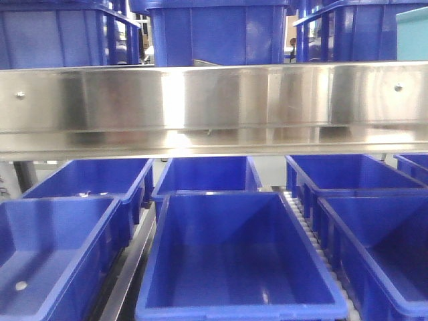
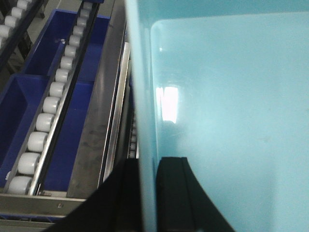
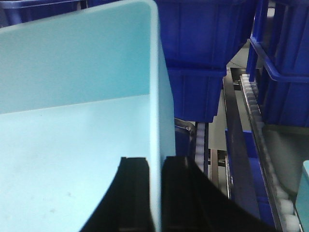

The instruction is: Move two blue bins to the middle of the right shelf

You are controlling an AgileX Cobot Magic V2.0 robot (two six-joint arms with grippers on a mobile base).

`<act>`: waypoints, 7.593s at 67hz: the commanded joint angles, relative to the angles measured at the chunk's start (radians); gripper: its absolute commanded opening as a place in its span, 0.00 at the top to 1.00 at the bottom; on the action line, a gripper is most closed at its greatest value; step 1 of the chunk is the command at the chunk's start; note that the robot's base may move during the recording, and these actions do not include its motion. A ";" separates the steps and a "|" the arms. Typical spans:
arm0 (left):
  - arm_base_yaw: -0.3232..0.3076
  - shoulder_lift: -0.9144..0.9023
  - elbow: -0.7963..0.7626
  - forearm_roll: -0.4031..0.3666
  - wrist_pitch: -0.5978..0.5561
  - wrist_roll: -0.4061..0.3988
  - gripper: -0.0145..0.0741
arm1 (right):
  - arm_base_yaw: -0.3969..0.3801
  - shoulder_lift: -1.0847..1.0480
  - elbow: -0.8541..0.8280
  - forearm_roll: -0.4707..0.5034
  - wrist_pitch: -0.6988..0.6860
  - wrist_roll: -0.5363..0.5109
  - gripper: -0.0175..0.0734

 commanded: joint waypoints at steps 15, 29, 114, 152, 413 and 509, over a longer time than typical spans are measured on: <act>-0.003 -0.004 -0.011 -0.009 -0.035 0.011 0.96 | 0.004 -0.014 -0.010 0.021 -0.106 0.000 0.99; -0.003 -0.004 -0.011 -0.009 -0.035 0.011 0.96 | 0.004 -0.014 -0.010 0.029 -0.056 0.000 0.99; -0.003 -0.004 -0.011 -0.009 -0.035 0.011 0.96 | 0.004 -0.014 -0.010 0.131 0.247 0.000 0.99; -0.003 -0.004 -0.011 -0.007 -0.035 0.011 0.96 | 0.004 -0.014 -0.010 0.131 0.247 0.000 0.99; -0.003 -0.004 -0.011 -0.003 -0.037 0.011 0.96 | 0.004 -0.014 -0.010 0.135 0.233 0.000 0.99; -0.003 -0.004 -0.011 -0.003 -0.037 0.011 0.96 | 0.004 -0.014 -0.010 0.135 0.233 0.000 0.99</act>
